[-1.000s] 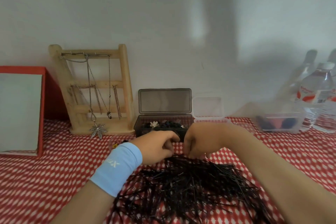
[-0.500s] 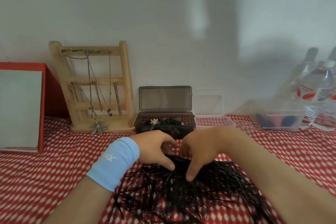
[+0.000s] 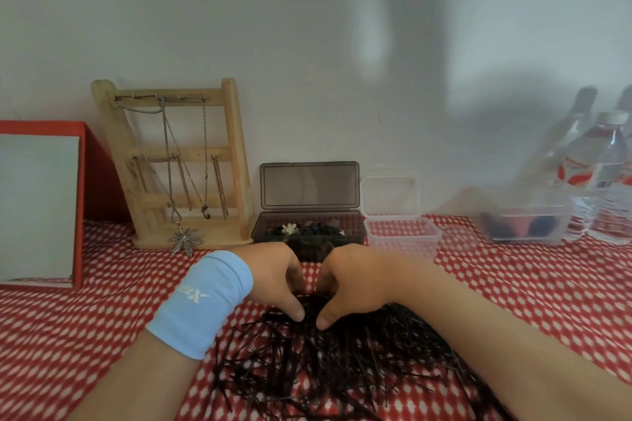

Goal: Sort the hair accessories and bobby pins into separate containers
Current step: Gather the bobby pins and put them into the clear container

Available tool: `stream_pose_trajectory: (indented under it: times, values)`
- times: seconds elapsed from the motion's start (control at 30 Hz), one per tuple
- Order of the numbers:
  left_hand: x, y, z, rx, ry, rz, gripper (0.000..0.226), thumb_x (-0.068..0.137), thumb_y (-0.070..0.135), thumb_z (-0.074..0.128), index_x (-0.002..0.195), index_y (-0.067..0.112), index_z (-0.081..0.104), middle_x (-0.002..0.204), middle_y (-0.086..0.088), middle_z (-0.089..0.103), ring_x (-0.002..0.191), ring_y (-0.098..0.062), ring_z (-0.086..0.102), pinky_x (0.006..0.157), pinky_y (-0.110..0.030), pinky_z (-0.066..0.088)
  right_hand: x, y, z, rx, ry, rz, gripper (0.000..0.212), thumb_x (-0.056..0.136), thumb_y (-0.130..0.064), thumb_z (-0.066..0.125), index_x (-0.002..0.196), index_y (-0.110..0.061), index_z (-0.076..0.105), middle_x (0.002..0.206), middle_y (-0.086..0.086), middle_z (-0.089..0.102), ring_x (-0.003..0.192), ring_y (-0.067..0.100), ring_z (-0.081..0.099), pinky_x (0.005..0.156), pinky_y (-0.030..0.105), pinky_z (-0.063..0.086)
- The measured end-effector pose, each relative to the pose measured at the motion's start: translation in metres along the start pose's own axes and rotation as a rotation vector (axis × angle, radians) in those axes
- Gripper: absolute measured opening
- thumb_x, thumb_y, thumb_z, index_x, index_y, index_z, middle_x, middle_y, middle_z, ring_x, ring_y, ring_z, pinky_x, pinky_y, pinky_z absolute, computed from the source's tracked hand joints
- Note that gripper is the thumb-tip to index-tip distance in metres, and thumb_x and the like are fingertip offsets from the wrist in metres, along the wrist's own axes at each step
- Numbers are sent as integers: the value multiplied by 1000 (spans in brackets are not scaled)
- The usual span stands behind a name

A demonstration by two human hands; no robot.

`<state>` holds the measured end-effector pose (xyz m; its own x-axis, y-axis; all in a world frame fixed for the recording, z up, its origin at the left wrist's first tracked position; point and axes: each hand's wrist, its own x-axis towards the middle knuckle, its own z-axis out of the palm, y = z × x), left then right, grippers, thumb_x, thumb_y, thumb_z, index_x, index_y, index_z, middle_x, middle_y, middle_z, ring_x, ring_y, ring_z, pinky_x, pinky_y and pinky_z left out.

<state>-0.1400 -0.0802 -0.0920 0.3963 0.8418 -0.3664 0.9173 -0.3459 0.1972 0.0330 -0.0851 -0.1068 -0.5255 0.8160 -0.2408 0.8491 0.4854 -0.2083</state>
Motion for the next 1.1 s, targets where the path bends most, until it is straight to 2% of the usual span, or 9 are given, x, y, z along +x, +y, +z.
stream_pose_trajectory:
  times: [0.17,0.23,0.37,0.5,0.6,0.7,0.77,0.97,1.1]
  values:
    - [2,2,1,16,17,18,25,76,40,80,97,28,71,77,21,62,72,1,57,60,-15,41,2,-7,7,24,46,-41,47,80,-52,79,105,-13,72,89,2,69,78,17,63,68,30,54]
    - [0,1,0,-13,8,32,24,76,40,80,97,30,71,77,20,63,74,-2,61,61,-15,41,0,-7,5,42,22,-67,46,83,-46,79,113,-12,71,100,2,70,88,19,65,80,34,57]
    - [-2,-3,-2,-39,-3,25,30,76,48,78,101,32,74,84,22,64,85,-3,63,73,-18,47,1,-3,1,67,-27,-79,26,88,-36,76,79,-17,60,76,-3,60,66,13,55,60,26,44]
    - [-7,-11,-6,-229,21,44,30,80,43,76,104,25,72,82,6,75,78,-9,71,72,-25,57,-2,2,-4,150,-55,-103,28,93,-31,70,73,-19,56,72,0,54,63,15,50,59,27,40]
    - [-16,-13,-15,-431,106,83,24,87,27,73,108,15,69,74,2,74,65,-7,71,55,-17,53,-5,9,-12,295,-14,-99,19,98,-33,64,83,-21,62,78,-3,60,70,10,54,68,29,45]
    - [-18,-16,-21,-579,277,152,14,88,19,72,102,17,68,78,-4,76,72,-19,74,67,-31,60,-3,17,-15,523,39,-77,26,102,-31,57,104,-6,65,96,9,70,84,15,60,90,43,50]
    - [-15,-16,-22,-627,385,168,11,88,15,71,99,17,69,78,-2,76,70,-17,74,67,-27,59,-1,20,-13,709,32,-80,29,105,-24,53,110,2,62,98,11,68,88,18,62,95,45,51]
    - [-10,-10,-17,-652,608,178,6,86,16,73,90,21,73,70,1,73,61,-11,68,61,-21,56,4,15,-5,1337,-73,-144,25,108,-12,36,106,-6,61,75,3,50,66,15,46,67,31,46]
    - [-12,-7,-18,-663,654,204,7,86,16,74,89,22,75,70,2,73,58,-9,67,58,-17,53,1,13,-6,1402,-119,-156,26,110,-19,37,107,-7,60,72,-1,44,64,12,40,64,28,40]
